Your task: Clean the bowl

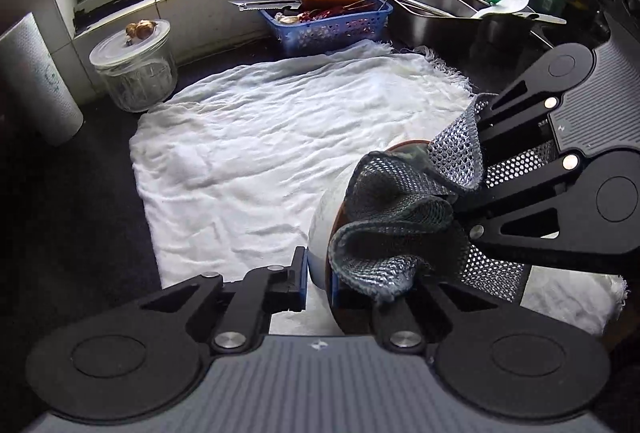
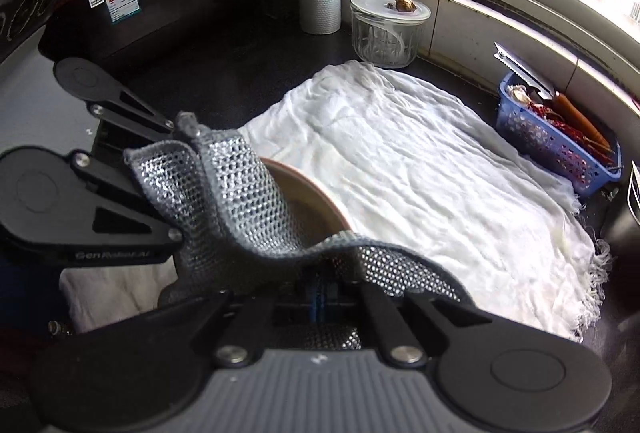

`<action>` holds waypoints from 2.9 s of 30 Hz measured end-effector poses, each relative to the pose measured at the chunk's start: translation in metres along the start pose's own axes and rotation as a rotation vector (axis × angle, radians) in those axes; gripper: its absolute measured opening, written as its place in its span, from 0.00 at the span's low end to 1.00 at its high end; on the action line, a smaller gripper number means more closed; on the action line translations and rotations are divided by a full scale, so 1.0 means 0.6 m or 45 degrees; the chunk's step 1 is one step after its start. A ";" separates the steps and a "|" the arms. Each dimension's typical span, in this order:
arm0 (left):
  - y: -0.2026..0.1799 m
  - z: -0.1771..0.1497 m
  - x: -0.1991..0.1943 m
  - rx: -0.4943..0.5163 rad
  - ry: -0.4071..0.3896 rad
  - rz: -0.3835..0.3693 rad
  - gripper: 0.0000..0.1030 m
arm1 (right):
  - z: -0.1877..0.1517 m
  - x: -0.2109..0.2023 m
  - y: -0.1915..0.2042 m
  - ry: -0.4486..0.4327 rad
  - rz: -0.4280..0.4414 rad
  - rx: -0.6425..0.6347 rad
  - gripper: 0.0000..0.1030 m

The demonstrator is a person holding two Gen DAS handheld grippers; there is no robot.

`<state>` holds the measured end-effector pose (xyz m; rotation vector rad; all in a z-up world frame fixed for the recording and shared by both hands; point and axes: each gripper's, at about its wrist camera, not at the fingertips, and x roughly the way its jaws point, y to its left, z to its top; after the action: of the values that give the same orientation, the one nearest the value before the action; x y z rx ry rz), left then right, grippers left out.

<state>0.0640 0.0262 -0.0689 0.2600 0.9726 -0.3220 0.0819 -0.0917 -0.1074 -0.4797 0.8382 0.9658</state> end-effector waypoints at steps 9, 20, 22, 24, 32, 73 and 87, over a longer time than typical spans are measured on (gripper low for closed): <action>0.013 0.025 0.004 -0.075 -0.007 -0.094 0.12 | 0.010 0.014 -0.009 -0.009 -0.032 -0.016 0.01; 0.007 -0.042 -0.006 -0.441 -0.123 -0.040 0.23 | -0.041 0.020 -0.032 0.035 0.054 0.257 0.00; 0.007 -0.053 -0.003 -0.500 -0.125 -0.028 0.21 | -0.045 0.023 -0.025 0.048 0.071 0.269 0.00; 0.007 -0.052 -0.004 -0.483 -0.132 -0.009 0.10 | -0.047 0.025 -0.014 0.060 0.084 0.246 0.00; 0.003 -0.012 -0.008 -0.075 -0.052 0.012 0.10 | -0.017 0.009 -0.009 0.027 0.051 0.107 0.00; -0.012 0.032 0.000 0.303 0.010 -0.064 0.10 | 0.035 0.001 0.020 -0.016 0.034 -0.148 0.01; 0.016 -0.052 -0.009 -0.317 -0.126 -0.073 0.36 | -0.039 0.010 -0.023 0.046 0.070 0.197 0.01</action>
<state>0.0412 0.0467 -0.0807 -0.0104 0.9135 -0.2603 0.0864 -0.1118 -0.1264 -0.3434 0.9550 0.9368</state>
